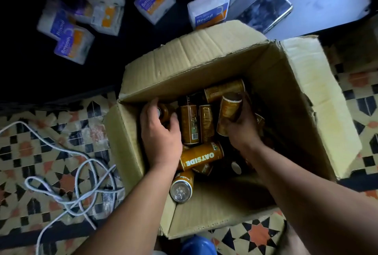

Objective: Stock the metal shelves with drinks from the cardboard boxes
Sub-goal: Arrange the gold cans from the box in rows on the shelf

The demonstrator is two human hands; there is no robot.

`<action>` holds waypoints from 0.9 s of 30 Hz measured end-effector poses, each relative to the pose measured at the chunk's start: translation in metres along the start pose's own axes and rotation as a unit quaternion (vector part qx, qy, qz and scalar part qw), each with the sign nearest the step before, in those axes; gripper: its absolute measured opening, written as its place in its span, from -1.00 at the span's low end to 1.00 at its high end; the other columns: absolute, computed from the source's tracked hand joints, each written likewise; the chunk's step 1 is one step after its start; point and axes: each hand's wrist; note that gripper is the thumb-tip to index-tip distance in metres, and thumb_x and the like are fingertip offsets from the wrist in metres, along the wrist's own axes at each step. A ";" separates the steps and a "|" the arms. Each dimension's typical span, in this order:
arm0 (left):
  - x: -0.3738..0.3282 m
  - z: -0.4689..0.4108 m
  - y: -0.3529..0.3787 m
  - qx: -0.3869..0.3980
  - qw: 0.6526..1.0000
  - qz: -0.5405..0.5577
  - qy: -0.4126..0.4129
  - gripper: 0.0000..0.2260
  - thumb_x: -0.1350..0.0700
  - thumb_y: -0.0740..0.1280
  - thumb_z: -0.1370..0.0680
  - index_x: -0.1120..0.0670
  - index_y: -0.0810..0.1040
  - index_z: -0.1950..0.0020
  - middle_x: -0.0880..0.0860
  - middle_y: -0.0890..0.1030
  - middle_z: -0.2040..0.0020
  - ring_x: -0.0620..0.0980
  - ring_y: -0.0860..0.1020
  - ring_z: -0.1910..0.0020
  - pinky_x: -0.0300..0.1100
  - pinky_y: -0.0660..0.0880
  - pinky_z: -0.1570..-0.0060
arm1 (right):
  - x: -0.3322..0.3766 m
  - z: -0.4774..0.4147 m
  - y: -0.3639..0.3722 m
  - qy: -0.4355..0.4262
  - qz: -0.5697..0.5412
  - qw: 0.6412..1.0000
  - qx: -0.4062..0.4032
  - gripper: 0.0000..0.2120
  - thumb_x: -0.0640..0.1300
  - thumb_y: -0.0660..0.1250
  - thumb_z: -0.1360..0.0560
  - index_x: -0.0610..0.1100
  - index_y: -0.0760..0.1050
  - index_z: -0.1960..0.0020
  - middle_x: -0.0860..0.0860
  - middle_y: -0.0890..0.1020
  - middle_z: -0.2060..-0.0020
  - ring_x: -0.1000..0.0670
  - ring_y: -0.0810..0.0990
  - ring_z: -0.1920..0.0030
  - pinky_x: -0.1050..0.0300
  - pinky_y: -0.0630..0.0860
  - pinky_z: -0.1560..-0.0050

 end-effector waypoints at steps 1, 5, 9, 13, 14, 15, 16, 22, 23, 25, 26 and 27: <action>0.000 -0.002 0.002 -0.008 1.000 0.008 -0.007 -0.56 0.17 0.44 -0.56 0.14 0.47 -0.43 0.10 0.51 -0.36 -0.30 0.37 -0.17 -0.69 0.18 -0.14 | 0.005 0.001 -0.004 -0.014 -0.024 1.000 -0.006 -0.27 -0.28 0.42 -0.56 0.14 0.21 -0.58 0.26 0.48 -0.27 0.14 0.45 -0.34 -0.02 0.44 -0.37; 0.007 -0.007 0.010 -0.008 0.999 0.023 -0.033 -0.55 0.15 0.47 -0.55 0.10 0.50 -0.43 0.10 0.54 -0.35 0.06 0.54 -0.29 -0.15 0.52 -0.28 | 0.026 0.008 -0.018 -0.041 -0.079 0.996 -0.019 -0.22 -0.15 0.48 -0.55 0.15 0.17 -0.62 0.13 0.45 -0.42 0.14 0.48 -0.33 0.07 0.52 -0.29; 0.003 -0.008 0.014 0.017 0.998 0.010 -0.058 -0.59 0.07 0.45 -0.56 0.03 0.51 -0.40 0.08 0.61 -0.30 0.12 0.55 -0.30 -0.08 0.48 -0.26 | 0.032 0.027 -0.031 -0.063 -0.096 0.993 0.020 -0.20 -0.03 0.46 -0.56 0.28 0.07 -0.62 0.11 0.40 -0.49 0.11 0.50 -0.37 0.04 0.59 -0.25; -0.003 0.001 0.008 0.044 0.995 0.016 -0.089 -0.67 0.04 0.39 -0.61 0.04 0.43 -0.33 0.09 0.61 -0.21 0.14 0.57 -0.19 -0.18 0.40 0.00 | 0.035 0.043 -0.038 -0.059 -0.119 0.990 0.043 -0.30 0.04 0.32 -0.63 0.27 0.01 -0.63 0.18 0.46 -0.35 0.09 0.55 -0.31 0.03 0.65 -0.14; -0.005 0.003 0.007 0.044 0.996 0.020 -0.078 -0.68 0.04 0.39 -0.61 0.05 0.42 -0.32 0.08 0.61 -0.20 0.12 0.58 -0.18 -0.19 0.39 0.01 | 0.036 0.045 -0.038 -0.048 -0.129 0.990 0.042 -0.34 0.05 0.30 -0.64 0.27 0.04 -0.62 0.20 0.48 -0.30 0.09 0.57 -0.28 0.05 0.66 -0.09; -0.006 0.005 0.005 0.042 0.997 0.026 -0.064 -0.67 0.04 0.38 -0.61 0.06 0.42 -0.33 0.06 0.60 -0.21 0.10 0.58 -0.18 -0.21 0.39 0.00 | 0.037 0.047 -0.038 -0.030 -0.139 0.989 0.042 -0.37 0.05 0.28 -0.66 0.27 0.06 -0.62 0.18 0.49 -0.29 0.09 0.58 -0.25 0.06 0.66 -0.06; -0.006 0.005 0.003 0.042 0.997 0.031 -0.051 -0.66 0.04 0.38 -0.61 0.07 0.41 -0.34 0.05 0.60 -0.22 0.07 0.57 -0.19 -0.21 0.39 -0.01 | 0.037 0.049 -0.038 -0.008 -0.149 0.988 0.046 -0.38 0.04 0.28 -0.67 0.27 0.07 -0.62 0.14 0.49 -0.31 0.06 0.59 -0.25 0.05 0.66 -0.05; -0.016 0.011 -0.018 0.041 0.998 0.034 0.023 -0.66 -0.03 0.37 -0.60 0.01 0.37 -0.30 0.02 0.58 -0.18 0.04 0.56 -0.14 -0.01 0.55 -0.10 | 0.048 0.069 -0.051 0.027 -0.088 0.991 0.097 -0.23 -0.15 0.34 -0.61 0.16 -0.06 -0.61 0.00 0.48 -0.26 -0.03 0.60 -0.14 0.14 0.59 0.02; -0.022 0.013 -0.024 0.047 0.997 0.032 0.043 -0.66 -0.03 0.37 -0.60 0.00 0.37 -0.30 0.02 0.57 -0.17 0.02 0.56 -0.14 -0.02 0.56 -0.10 | 0.053 0.074 -0.054 0.016 -0.065 0.993 0.101 -0.24 -0.15 0.36 -0.61 0.14 -0.04 -0.60 0.01 0.48 -0.24 -0.02 0.61 -0.12 0.15 0.61 0.03; -0.035 0.019 -0.039 0.058 0.994 0.037 0.082 -0.65 0.01 0.38 -0.60 0.03 0.38 -0.33 0.02 0.57 -0.21 0.00 0.55 -0.17 -0.12 0.53 -0.13 | 0.066 0.084 -0.061 -0.006 -0.026 0.995 0.094 -0.27 -0.10 0.42 -0.59 0.14 0.05 -0.57 0.00 0.48 -0.29 -0.03 0.62 -0.14 0.06 0.66 -0.02; -0.044 0.022 -0.048 0.066 0.992 0.042 0.095 -0.64 0.03 0.38 -0.61 0.04 0.39 -0.35 0.02 0.56 -0.23 -0.03 0.55 -0.19 -0.21 0.50 -0.15 | 0.073 0.090 -0.064 -0.014 -0.011 0.996 0.083 -0.28 -0.06 0.45 -0.57 0.16 0.10 -0.57 0.02 0.48 -0.32 -0.02 0.62 -0.16 0.01 0.68 -0.06; -0.055 0.025 -0.057 0.075 0.991 0.047 0.102 -0.63 0.04 0.37 -0.61 0.05 0.39 -0.37 0.00 0.56 -0.25 -0.06 0.54 -0.20 -0.31 0.46 -0.14 | 0.083 0.096 -0.068 -0.025 0.001 0.997 0.074 -0.28 -0.03 0.47 -0.55 0.17 0.14 -0.57 0.04 0.47 -0.34 -0.01 0.61 -0.18 -0.03 0.68 -0.09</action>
Point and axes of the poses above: each hand's wrist, its own z-axis away from the middle knuckle, its own y-axis out of the palm, x = y × z
